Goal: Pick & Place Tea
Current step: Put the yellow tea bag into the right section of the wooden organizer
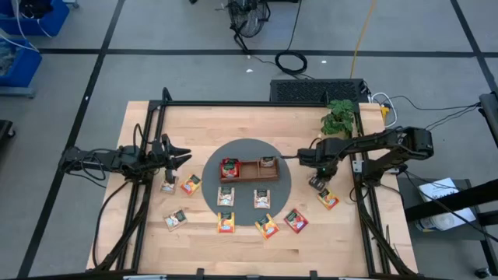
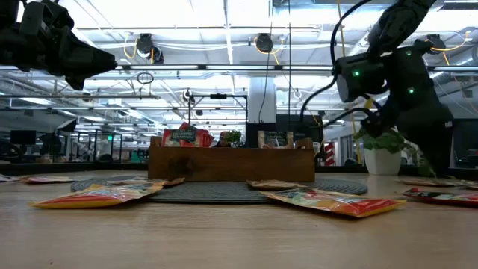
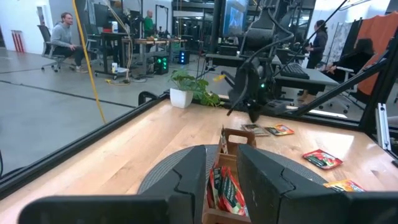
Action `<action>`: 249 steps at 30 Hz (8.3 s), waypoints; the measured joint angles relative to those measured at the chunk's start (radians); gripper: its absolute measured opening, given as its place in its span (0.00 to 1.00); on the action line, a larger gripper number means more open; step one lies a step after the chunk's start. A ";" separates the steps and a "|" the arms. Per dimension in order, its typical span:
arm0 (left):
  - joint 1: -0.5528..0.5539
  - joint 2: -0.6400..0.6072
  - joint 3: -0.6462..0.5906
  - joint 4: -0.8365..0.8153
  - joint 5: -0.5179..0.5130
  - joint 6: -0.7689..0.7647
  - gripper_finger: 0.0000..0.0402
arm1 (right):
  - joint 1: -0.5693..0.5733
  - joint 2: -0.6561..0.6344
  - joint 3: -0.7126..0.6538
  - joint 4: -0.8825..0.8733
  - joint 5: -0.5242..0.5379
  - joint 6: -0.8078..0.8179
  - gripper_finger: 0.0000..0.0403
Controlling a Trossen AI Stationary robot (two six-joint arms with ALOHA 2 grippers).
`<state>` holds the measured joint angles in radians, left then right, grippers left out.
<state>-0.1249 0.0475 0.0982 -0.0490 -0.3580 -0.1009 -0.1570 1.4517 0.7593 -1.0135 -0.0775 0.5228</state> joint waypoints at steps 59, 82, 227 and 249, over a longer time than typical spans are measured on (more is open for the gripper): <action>0.000 0.000 0.000 0.000 0.000 0.000 0.23 | 0.078 -0.053 -0.088 0.190 0.082 0.327 0.00; 0.000 0.000 0.000 0.000 0.000 0.000 0.23 | 0.016 -0.051 -0.094 0.346 -0.008 -0.296 0.00; 0.000 0.000 0.000 0.000 0.000 0.000 0.23 | 0.039 0.027 -0.163 0.374 0.013 0.868 0.73; 0.000 0.000 0.000 0.000 0.000 0.000 0.23 | 0.041 0.031 -0.163 0.360 0.029 0.770 0.28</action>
<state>-0.1249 0.0475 0.0982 -0.0490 -0.3580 -0.1009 -0.1158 1.4830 0.5964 -0.6537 -0.0486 1.2930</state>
